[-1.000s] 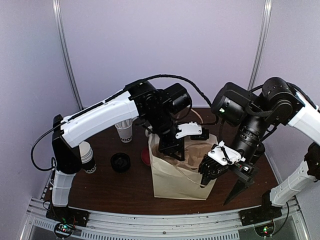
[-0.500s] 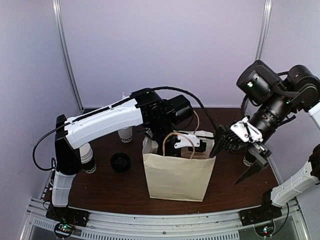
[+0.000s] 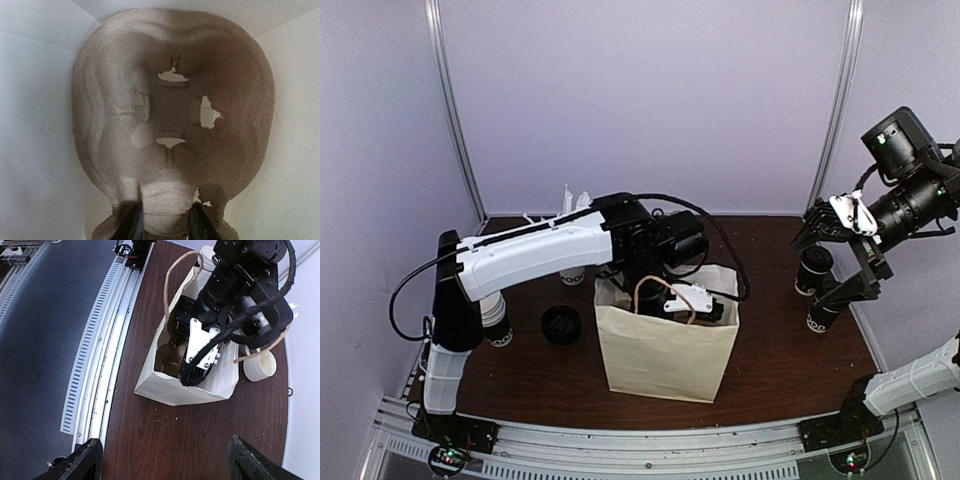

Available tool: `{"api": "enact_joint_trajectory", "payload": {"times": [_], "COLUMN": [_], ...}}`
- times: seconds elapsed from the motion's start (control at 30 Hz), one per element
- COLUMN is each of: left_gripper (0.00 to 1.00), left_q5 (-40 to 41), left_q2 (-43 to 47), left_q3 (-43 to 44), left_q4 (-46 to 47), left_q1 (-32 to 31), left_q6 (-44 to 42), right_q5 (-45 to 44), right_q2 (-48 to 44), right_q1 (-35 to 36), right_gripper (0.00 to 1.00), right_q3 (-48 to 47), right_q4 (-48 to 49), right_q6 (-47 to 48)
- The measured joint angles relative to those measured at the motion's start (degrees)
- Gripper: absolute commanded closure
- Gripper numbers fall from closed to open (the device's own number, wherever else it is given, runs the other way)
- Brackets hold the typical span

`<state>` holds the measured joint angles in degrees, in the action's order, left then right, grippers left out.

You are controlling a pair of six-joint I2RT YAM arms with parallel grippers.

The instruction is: Pack the takeout coffee

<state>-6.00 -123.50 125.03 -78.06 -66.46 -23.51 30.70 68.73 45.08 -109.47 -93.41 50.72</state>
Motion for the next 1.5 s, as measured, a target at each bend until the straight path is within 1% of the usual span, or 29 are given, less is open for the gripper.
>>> {"api": "enact_joint_trajectory", "payload": {"times": [0.23, 0.37, 0.83, 0.93, 1.17, 1.33, 1.5], "left_gripper": [0.76, 0.76, 0.74, 0.69, 0.51, 0.44, 0.42], "left_q5": [0.66, 0.70, -2.03, -2.16, -2.16, -2.12, -2.01], "left_q2": [-0.55, -1.01, -1.07, -1.07, -1.07, -0.07, 3.80], "left_q3": [-1.88, -3.41, -13.27, -14.69, -16.24, -16.68, -16.68], "left_q4": [0.15, 0.96, 10.71, 11.63, 13.25, 13.94, 14.32], "left_q1": [-0.24, -0.26, -0.24, -0.26, -0.26, -0.26, -0.26], "left_q6": [-0.20, -0.15, 1.86, 2.10, 3.06, 4.59, 5.53], "right_q5": [0.59, 1.66, 5.86, 6.62, 7.91, 8.39, 9.16], "right_q2": [0.59, 2.14, 5.18, 5.84, 6.80, 7.21, 7.87], "right_q1": [-4.94, -7.02, -10.84, -11.26, -12.04, -12.33, -12.96], "right_gripper": [0.12, 0.12, 0.12, 0.12, 0.12, 0.11, 0.11], "right_q3": [6.75, 9.01, 10.10, 10.10, 10.08, 10.08, 9.64], "right_q4": [2.14, 3.87, 6.01, 6.14, 6.49, 6.64, 6.71], "right_q6": [0.37, 0.39, 0.55, 0.57, 0.55, 0.55, 0.50]}}
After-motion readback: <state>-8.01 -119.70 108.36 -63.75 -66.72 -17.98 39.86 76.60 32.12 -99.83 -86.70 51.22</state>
